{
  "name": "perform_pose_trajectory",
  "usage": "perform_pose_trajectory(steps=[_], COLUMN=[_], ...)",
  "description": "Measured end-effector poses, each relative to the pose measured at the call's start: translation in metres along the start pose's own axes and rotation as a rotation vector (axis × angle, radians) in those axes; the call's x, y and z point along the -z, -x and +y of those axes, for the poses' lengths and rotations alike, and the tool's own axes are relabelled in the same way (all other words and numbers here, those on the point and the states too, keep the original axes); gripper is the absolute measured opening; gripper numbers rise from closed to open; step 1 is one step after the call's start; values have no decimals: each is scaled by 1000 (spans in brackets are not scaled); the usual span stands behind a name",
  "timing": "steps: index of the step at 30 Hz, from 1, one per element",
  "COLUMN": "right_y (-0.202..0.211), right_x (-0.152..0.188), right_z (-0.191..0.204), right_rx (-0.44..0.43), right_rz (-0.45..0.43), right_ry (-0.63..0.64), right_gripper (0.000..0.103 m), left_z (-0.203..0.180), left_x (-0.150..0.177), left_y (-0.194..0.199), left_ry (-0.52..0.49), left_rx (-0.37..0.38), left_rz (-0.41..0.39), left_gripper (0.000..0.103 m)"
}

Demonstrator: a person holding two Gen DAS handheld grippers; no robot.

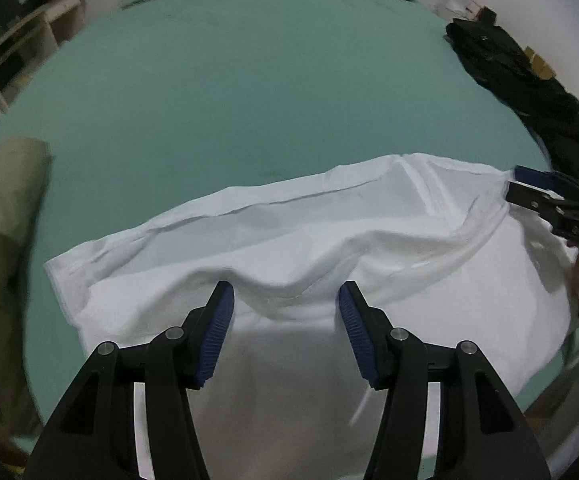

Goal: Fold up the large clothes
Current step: 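Open both tools and release the folded hem onto the jacket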

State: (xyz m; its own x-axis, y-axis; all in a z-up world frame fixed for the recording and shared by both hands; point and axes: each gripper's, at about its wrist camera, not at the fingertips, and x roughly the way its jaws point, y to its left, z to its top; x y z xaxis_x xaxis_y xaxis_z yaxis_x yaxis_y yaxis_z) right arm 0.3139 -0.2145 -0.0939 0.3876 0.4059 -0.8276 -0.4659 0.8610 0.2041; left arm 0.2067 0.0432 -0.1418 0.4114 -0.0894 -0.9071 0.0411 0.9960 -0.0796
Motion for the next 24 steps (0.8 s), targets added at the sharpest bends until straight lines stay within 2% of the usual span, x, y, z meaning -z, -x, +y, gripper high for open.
perform_pose_trajectory(steps=[3, 5, 6, 7, 8, 9, 12, 13, 14, 15, 16, 18, 24], right_y=[-6, -5, -5, -6, -6, -8, -17, -20, -22, -23, -26, -23, -2], right_x=[-11, -13, -13, -13, -11, -9, -1, 1, 2, 1, -1, -6, -30], right_z=[-12, -17, -18, -18, -20, -20, -23, -24, -24, -22, -20, -19, -22], right_rx=[-69, -96, -119, -129, -135, -137, -157, -162, -171, -161, -142, -126, -34], right_rz=[-8, -2, 10, 21, 34, 47, 103, 113, 118, 113, 115, 94, -60], right_ry=[-38, -54, -52, -50, -45, -39, -13, -16, -11, 13, 31, 46, 24], right_gripper=[70, 70, 70, 70, 70, 70, 70, 63, 52, 21, 5, 5, 5], left_z=[3, 3, 1, 0, -2, -3, -5, -5, -4, -4, -3, -3, 1], left_x=[-12, -19, -21, -22, -23, -23, -25, -26, -28, -29, -31, -36, -70], left_y=[-11, -15, -17, -19, -21, -23, -18, -14, -11, -8, -4, 3, 5], left_ry=[-9, -20, -35, -48, -65, -78, -96, -95, -90, -86, -85, -81, -29], left_rx=[-1, 30, 48, 49, 41, 34, 18, 6, -1, -7, -14, -36, -65], left_rz=[16, 16, 13, 13, 24, 30, -3, -24, -38, -51, -65, -101, -202], left_gripper=[58, 58, 47, 20, 9, 4, 2, 2, 2, 2, 2, 2, 3])
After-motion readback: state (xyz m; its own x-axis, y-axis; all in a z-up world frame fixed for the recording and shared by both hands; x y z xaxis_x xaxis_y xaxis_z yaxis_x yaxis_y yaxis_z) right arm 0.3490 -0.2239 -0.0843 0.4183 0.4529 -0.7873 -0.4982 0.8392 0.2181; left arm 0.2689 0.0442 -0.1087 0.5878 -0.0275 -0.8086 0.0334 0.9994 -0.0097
